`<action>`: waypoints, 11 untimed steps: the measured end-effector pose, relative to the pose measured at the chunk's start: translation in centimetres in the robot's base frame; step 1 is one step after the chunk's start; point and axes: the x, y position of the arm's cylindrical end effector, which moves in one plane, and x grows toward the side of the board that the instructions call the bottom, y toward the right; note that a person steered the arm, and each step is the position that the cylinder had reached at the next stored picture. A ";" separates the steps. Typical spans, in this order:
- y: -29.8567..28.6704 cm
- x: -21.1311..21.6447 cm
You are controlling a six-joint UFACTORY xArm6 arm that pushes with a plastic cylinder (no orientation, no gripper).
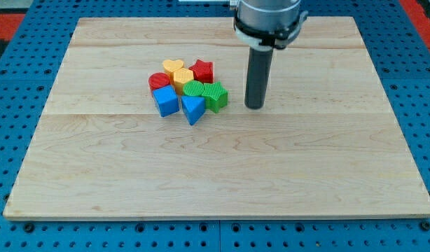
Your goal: Move the red star above to the green star
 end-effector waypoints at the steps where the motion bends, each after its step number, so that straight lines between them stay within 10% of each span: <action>1: 0.0 -3.7; 5: -9.9 -10.0; 11: -7.9 -10.4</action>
